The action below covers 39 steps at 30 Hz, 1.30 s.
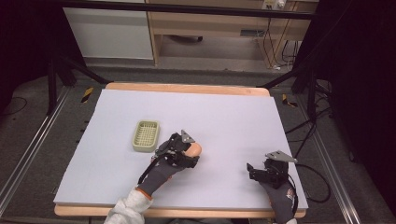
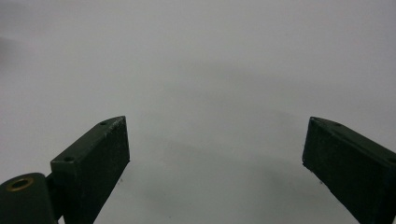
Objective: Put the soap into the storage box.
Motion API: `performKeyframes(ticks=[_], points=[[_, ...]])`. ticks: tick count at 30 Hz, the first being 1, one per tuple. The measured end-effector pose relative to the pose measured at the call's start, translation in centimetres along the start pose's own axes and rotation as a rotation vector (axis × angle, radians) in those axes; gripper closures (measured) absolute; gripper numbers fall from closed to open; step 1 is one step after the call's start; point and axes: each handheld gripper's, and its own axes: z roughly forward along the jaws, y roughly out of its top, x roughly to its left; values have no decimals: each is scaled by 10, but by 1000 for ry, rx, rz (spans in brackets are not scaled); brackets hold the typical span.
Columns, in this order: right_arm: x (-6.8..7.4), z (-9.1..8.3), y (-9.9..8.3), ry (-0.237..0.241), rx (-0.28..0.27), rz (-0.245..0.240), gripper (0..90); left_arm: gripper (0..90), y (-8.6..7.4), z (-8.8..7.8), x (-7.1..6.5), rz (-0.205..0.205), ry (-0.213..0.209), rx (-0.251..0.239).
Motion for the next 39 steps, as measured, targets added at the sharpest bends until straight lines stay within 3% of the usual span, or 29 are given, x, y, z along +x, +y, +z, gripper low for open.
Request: performKeyframes(ticks=[16, 28, 39], points=[[-1, 1, 0, -4, 2, -2, 77, 315, -20, -33, 23, -22, 24, -27], [0, 0, 0, 1, 1, -5, 78, 315, -27, -50, 51, -99, 67, -77], [0, 1, 1, 6, 2, -3, 78, 315, -28, -53, 74, -134, 116, -73]])
